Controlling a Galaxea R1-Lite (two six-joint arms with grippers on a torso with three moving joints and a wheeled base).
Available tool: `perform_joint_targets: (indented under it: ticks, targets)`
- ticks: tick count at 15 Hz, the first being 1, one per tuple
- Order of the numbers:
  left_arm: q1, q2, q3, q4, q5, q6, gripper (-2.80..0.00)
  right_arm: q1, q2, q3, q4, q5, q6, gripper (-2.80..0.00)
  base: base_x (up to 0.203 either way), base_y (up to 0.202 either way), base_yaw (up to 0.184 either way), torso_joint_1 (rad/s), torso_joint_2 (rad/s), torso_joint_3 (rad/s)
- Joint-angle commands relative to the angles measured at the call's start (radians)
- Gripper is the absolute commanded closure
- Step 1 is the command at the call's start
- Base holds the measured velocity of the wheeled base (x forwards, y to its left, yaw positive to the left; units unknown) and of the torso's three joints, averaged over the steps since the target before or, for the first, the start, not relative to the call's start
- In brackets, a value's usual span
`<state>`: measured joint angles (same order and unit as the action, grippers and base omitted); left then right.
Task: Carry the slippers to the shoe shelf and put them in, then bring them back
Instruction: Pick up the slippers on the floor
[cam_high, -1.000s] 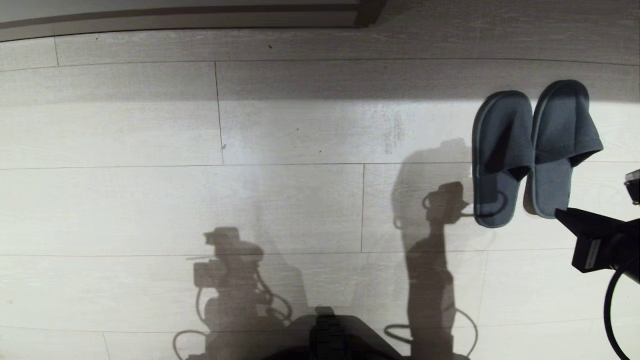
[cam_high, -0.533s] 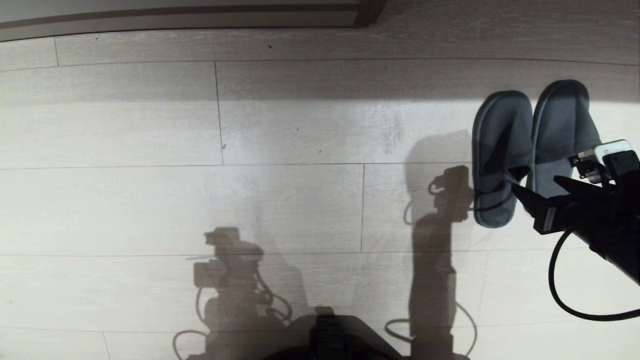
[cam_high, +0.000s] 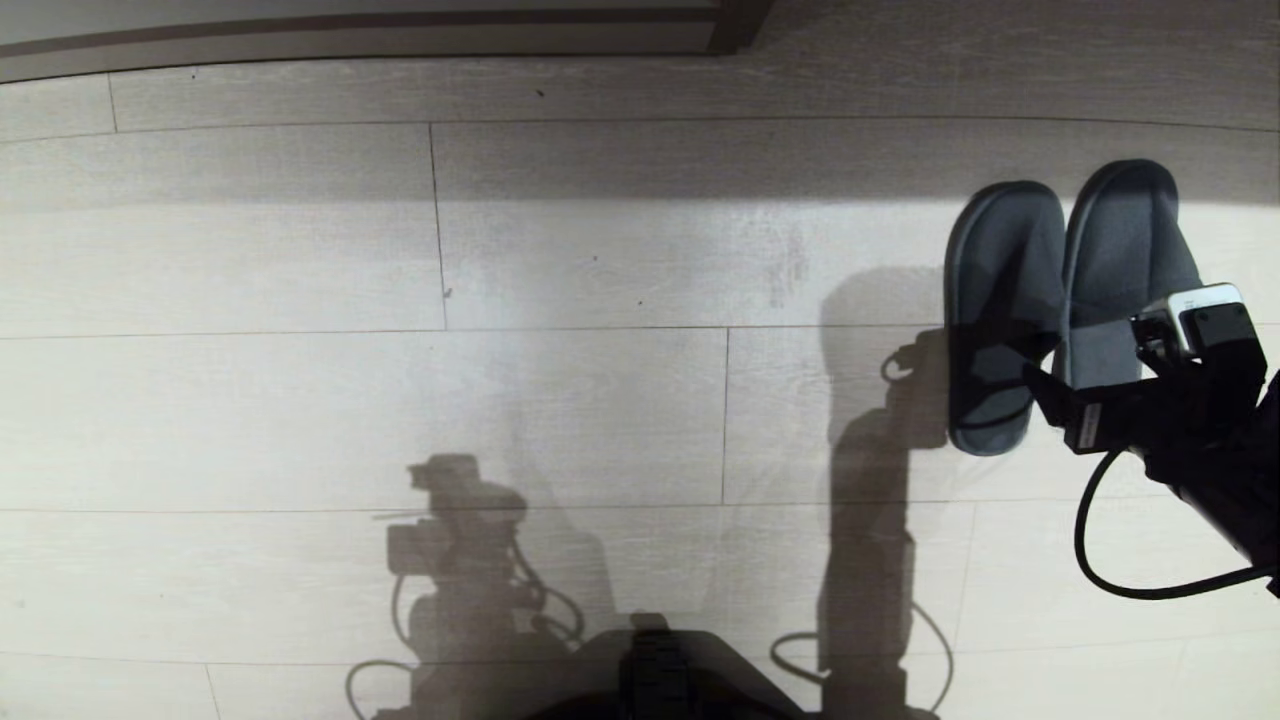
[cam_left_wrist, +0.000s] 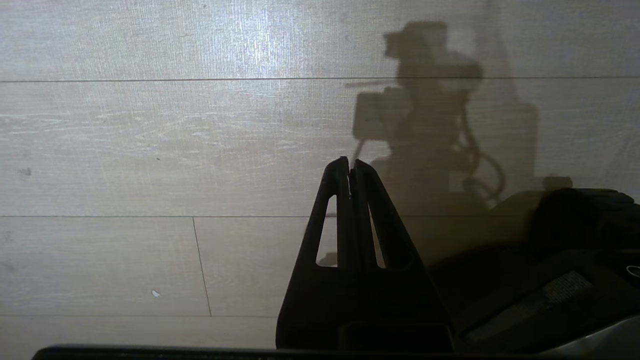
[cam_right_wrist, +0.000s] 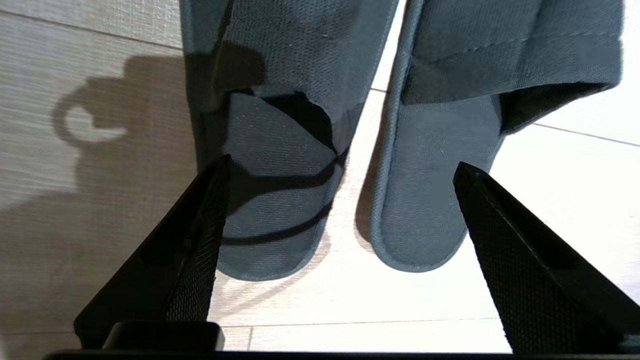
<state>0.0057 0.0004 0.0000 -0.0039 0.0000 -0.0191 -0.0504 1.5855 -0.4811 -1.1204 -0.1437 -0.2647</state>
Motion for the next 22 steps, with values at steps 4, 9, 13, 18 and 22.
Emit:
perform_joint_targets:
  ticks: [4,9,13,18,22]
  targets:
    - [0.000,0.000,0.000,-0.001,0.000,-0.001,0.00,-0.046,0.042,-0.031,-0.015,0.001,0.075,-2.80,0.000,0.000,0.000,0.000,0.00,0.000]
    - [0.000,0.000,0.000,-0.001,0.000,-0.001,0.00,-0.071,0.097,-0.046,-0.081,0.005,0.104,-2.80,0.000,0.000,0.000,0.000,0.00,0.000]
    - [0.000,0.001,0.000,-0.001,0.000,-0.001,0.00,-0.071,0.174,-0.053,-0.214,0.004,0.110,-2.80,0.000,0.000,0.000,0.000,0.00,0.000]
    - [0.000,0.001,0.000,-0.001,0.000,-0.001,0.00,-0.082,0.192,-0.062,-0.236,0.000,0.136,-2.80,0.000,0.000,0.000,0.000,0.00,0.000]
    - [0.000,0.000,0.000,-0.001,0.000,-0.001,0.00,-0.113,0.222,-0.076,-0.307,0.010,0.168,-2.80,0.000,0.000,0.000,0.000,0.00,0.000]
